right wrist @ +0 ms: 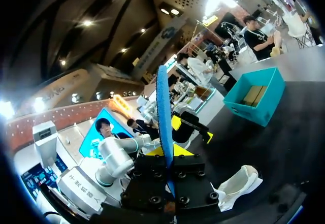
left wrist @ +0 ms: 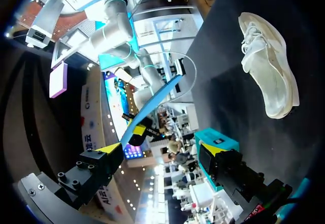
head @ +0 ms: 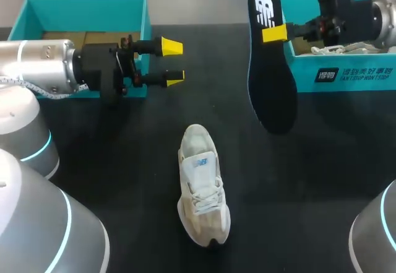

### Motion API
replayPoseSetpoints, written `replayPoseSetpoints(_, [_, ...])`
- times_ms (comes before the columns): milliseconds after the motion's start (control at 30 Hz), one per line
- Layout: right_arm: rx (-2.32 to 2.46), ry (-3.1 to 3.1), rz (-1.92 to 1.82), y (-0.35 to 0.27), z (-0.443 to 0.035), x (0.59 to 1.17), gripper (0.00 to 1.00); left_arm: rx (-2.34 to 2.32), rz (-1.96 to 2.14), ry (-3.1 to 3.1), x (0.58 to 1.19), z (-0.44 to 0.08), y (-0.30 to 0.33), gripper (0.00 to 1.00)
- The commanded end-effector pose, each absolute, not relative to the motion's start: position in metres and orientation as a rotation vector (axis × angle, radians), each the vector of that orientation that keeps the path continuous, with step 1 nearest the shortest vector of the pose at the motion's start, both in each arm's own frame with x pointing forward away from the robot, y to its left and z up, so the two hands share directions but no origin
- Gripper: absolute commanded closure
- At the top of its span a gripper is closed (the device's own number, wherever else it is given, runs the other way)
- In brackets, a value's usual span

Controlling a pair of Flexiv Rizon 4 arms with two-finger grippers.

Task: Take the shoe out of the shoebox, open the shoe tongue, remove and reinsert the insole, then place the shoe into the shoebox

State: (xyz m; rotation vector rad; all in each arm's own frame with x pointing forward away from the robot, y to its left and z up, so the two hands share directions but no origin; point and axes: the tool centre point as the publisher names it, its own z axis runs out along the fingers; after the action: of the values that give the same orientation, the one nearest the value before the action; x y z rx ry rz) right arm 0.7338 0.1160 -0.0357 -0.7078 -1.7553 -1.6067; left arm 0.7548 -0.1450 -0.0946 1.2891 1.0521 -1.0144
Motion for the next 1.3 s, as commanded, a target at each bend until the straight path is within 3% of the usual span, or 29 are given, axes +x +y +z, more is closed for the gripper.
replayPoseSetpoints(33, [-0.726, -1.678, -1.497, 0.139, -0.031, 0.776, 1.0, 1.289, -1.013, 1.05, 0.755, -0.095, -0.146, 0.0])
replayPoseSetpoints(1300, [-1.124, -1.258, -1.341, 0.183, -0.055, 0.817, 1.0, 1.289, -1.013, 1.05, 0.755, -0.095, -0.146, 0.0])
